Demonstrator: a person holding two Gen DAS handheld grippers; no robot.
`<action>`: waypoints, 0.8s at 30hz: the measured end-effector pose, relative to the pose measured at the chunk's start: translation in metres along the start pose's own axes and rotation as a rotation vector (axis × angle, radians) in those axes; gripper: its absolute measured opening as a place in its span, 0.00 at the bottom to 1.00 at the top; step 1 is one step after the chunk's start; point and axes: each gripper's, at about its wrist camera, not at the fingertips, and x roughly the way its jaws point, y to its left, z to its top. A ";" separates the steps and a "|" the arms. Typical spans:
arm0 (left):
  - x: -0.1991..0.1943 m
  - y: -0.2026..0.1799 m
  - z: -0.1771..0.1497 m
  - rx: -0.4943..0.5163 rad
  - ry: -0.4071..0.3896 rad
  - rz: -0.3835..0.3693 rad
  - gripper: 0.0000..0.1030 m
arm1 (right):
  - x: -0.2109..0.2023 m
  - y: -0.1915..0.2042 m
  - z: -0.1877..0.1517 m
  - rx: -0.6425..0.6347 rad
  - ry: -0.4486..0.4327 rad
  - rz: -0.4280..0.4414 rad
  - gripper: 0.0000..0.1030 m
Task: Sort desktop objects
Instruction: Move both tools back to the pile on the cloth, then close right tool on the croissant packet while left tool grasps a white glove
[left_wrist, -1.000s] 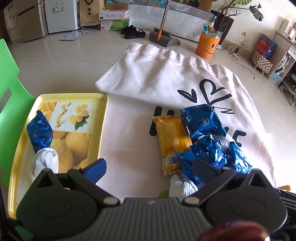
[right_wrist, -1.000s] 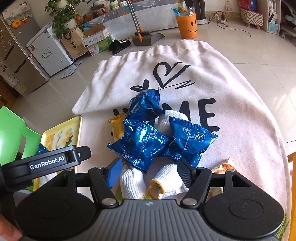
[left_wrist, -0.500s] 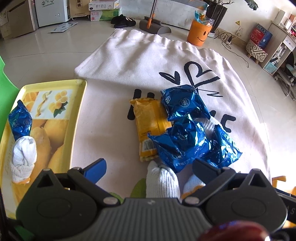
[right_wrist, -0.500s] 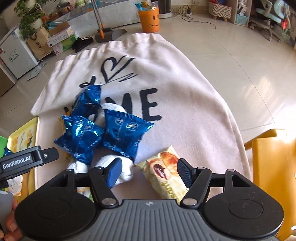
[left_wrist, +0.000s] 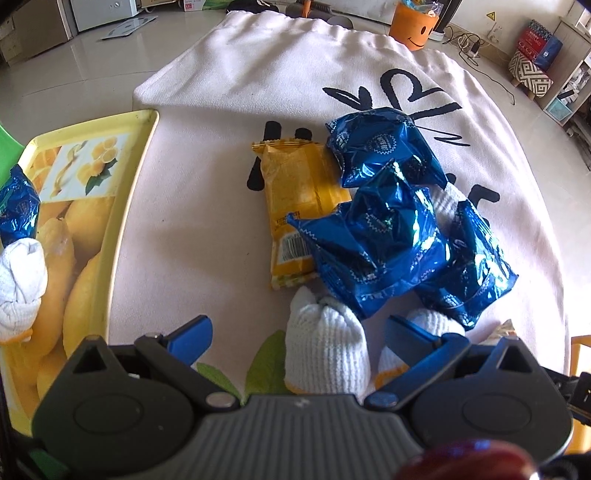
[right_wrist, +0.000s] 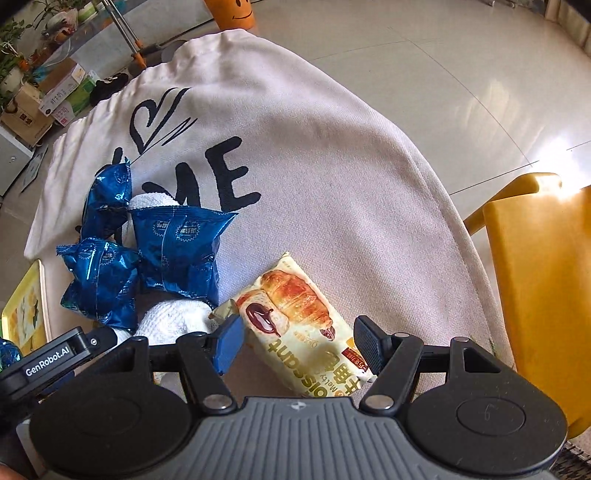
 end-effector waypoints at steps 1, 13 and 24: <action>0.002 0.000 0.000 -0.001 0.004 0.002 0.99 | 0.001 0.000 0.000 -0.001 0.001 0.001 0.65; 0.023 -0.002 -0.001 0.015 0.045 0.042 0.99 | 0.026 0.001 0.000 0.008 0.048 0.021 0.72; 0.034 0.004 -0.009 0.055 0.097 0.034 0.99 | 0.039 0.012 -0.004 -0.026 0.087 0.010 0.73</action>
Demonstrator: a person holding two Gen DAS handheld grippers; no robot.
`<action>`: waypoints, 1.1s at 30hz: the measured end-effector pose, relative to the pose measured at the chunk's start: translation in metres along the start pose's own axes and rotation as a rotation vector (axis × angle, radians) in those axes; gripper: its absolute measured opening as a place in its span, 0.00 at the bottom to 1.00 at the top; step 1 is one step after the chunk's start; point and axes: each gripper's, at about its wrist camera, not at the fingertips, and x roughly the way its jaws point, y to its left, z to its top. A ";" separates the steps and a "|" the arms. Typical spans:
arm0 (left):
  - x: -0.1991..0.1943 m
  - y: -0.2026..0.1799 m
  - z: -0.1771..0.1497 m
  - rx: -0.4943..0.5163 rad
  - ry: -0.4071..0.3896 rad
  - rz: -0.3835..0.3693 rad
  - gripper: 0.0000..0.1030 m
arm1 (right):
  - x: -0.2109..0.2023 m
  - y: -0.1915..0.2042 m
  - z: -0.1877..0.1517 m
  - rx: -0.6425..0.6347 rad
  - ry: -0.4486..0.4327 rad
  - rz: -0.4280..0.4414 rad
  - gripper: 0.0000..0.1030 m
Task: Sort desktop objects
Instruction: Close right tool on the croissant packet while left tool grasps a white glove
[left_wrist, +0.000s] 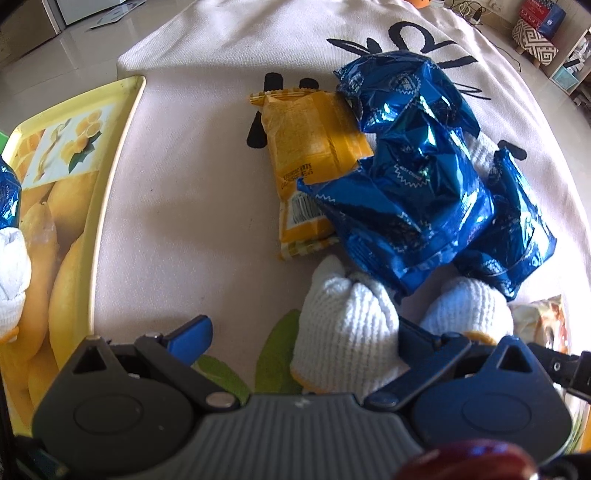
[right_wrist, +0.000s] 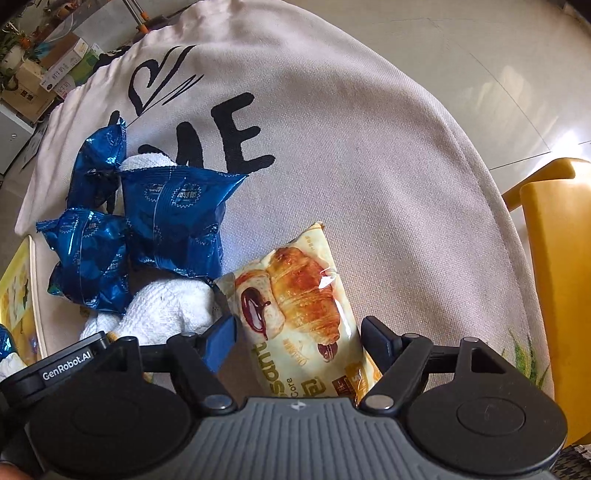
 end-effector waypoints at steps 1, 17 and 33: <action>0.001 0.001 -0.001 0.005 0.009 0.004 0.99 | 0.001 0.000 0.000 0.005 0.007 -0.001 0.73; 0.007 -0.011 -0.006 0.094 -0.038 0.054 1.00 | 0.012 0.003 -0.003 0.022 0.043 -0.025 0.73; 0.009 -0.015 -0.005 0.096 -0.046 0.053 1.00 | 0.016 0.013 -0.003 -0.012 0.025 -0.074 0.77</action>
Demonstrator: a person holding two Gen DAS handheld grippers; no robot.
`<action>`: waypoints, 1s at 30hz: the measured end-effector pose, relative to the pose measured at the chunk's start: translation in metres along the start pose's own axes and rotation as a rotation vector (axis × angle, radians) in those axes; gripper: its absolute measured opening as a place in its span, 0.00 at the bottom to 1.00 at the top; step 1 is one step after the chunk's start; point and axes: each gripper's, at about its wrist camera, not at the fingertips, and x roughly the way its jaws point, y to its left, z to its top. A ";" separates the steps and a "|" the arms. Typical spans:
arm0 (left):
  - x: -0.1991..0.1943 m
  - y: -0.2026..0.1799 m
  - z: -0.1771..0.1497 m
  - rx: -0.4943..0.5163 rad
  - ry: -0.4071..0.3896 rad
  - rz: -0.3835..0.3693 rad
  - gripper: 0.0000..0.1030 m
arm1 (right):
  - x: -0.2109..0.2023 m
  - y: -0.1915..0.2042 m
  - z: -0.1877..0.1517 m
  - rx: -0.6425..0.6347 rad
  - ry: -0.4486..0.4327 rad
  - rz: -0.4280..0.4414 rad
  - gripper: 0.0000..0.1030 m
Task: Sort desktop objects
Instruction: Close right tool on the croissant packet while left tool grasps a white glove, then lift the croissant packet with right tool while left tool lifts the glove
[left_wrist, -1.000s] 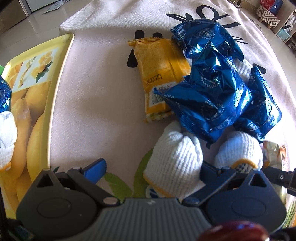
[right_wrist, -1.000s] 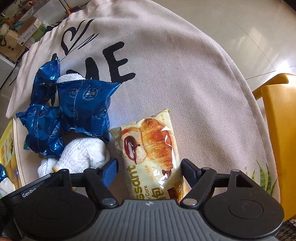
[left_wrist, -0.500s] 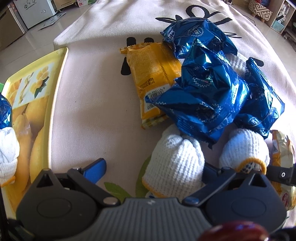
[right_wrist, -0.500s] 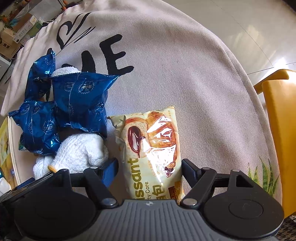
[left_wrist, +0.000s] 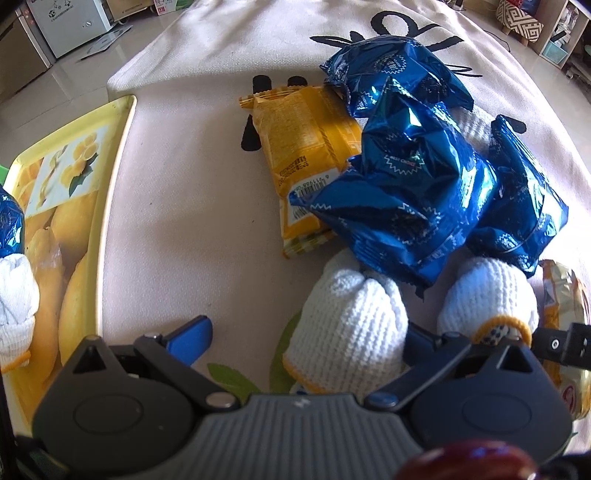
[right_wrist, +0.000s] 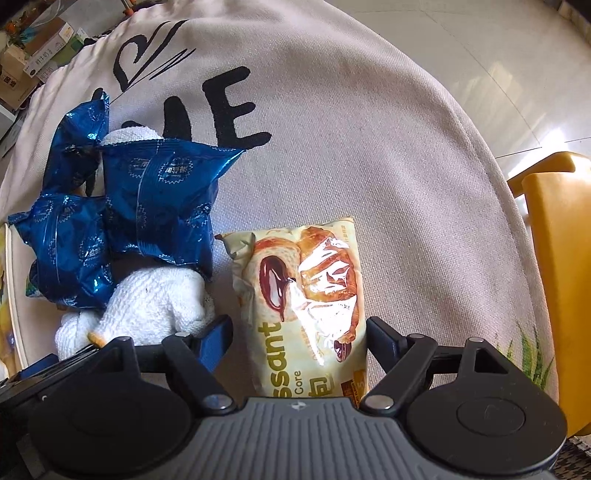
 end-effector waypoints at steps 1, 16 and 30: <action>0.000 0.000 0.000 0.003 -0.003 -0.001 1.00 | 0.000 0.000 0.000 -0.004 -0.001 -0.001 0.77; -0.016 -0.003 0.009 0.028 -0.037 -0.130 0.52 | -0.026 -0.002 0.002 0.023 -0.069 0.068 0.58; -0.054 0.018 -0.021 0.058 -0.077 -0.198 0.50 | -0.057 -0.002 -0.001 0.040 -0.127 0.135 0.58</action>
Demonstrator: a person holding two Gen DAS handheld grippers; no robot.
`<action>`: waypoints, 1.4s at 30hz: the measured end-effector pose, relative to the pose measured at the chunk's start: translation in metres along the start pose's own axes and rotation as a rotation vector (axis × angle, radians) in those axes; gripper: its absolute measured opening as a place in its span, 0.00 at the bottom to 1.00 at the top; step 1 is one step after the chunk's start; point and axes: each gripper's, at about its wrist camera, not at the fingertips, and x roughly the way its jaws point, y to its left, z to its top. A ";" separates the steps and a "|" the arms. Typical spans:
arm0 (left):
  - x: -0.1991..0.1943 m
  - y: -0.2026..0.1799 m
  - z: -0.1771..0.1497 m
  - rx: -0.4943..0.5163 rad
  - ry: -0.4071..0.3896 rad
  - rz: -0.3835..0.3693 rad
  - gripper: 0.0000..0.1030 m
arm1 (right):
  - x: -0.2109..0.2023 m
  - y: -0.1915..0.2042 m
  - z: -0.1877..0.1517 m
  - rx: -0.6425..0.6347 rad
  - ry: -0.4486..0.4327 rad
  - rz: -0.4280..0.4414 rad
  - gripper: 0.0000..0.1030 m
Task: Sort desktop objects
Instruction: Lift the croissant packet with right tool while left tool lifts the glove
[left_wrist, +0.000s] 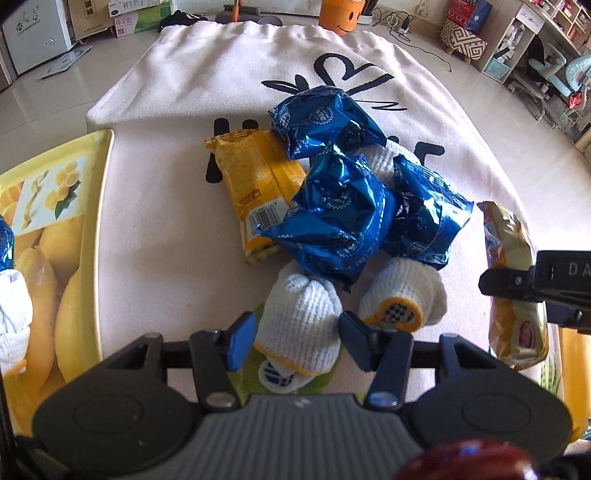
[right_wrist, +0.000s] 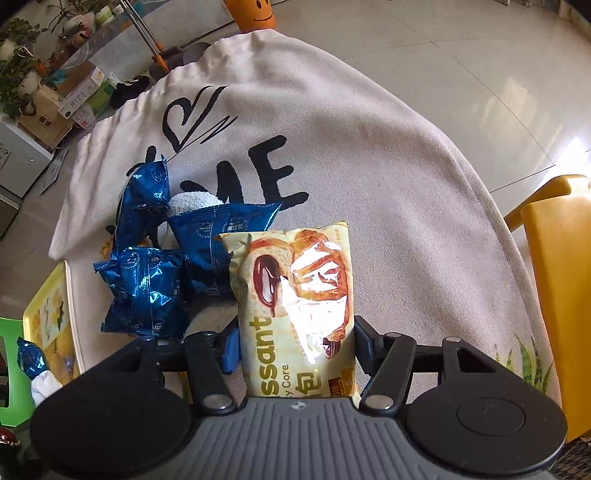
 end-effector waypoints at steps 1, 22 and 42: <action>0.003 0.000 -0.001 0.001 0.001 0.003 0.55 | 0.001 -0.001 0.000 0.003 0.002 -0.003 0.58; 0.039 -0.016 -0.004 0.096 0.006 0.112 0.78 | 0.034 -0.008 0.001 0.029 0.070 -0.022 0.58; -0.037 -0.007 0.008 0.051 -0.070 0.000 0.50 | -0.018 0.015 0.003 0.000 -0.042 0.060 0.58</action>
